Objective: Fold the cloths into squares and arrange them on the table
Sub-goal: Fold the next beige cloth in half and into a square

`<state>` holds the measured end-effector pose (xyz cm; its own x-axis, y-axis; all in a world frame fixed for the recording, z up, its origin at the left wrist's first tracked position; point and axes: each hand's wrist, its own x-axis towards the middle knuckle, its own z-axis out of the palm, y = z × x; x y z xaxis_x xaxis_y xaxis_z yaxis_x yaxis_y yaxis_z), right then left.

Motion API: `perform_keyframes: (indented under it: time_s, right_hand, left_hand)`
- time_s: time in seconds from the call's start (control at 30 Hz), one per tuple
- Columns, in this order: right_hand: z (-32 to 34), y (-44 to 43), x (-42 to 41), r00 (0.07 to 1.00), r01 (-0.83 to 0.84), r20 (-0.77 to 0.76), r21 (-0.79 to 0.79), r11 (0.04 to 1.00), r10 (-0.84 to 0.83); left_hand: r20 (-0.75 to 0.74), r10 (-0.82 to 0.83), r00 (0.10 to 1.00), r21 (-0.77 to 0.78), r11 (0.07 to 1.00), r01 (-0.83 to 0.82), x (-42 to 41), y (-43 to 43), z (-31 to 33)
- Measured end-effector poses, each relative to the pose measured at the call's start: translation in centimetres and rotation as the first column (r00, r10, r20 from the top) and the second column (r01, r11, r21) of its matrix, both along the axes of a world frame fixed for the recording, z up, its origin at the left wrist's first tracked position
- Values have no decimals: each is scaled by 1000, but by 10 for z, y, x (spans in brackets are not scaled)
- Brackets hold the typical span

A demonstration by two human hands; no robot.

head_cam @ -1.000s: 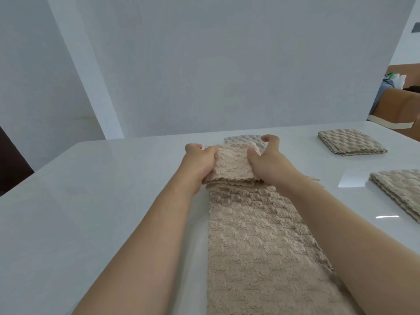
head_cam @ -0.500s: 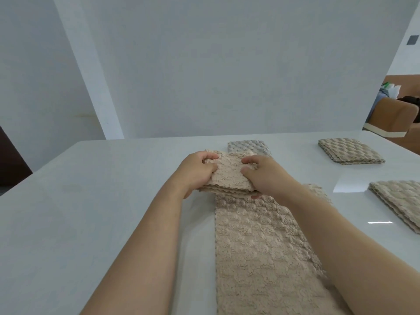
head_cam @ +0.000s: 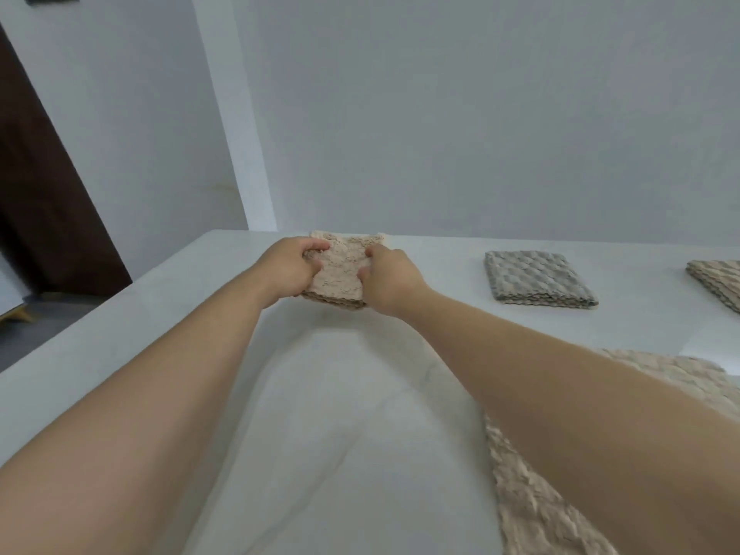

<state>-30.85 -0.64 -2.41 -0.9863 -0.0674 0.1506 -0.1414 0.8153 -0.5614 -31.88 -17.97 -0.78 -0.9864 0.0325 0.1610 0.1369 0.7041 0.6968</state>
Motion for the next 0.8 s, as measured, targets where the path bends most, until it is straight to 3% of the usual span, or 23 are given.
perform_keyframes:
  time_s: [0.2, 0.43, 0.67, 0.8]
  right_hand:
    - [-11, -54, -53, 997, -5, 74, 58, 998, 0]
    - [-17, -81, -90, 999, -24, 51, 137, 990, 18]
    - [-39, -84, -101, 994, -58, 107, 389, 919, 18]
    - [-34, -83, -97, 990, -91, 139, 443, 892, 32]
  left_hand:
    - [-37, 57, 998, -79, 995, -60, -45, -43, -20]
    - [-2, 118, 993, -89, 989, -118, -86, -71, -37]
    - [-44, 133, 990, -467, 873, -139, -98, -77, -63]
    - [65, 177, 982, -494, 861, -122, -96, -77, -56]
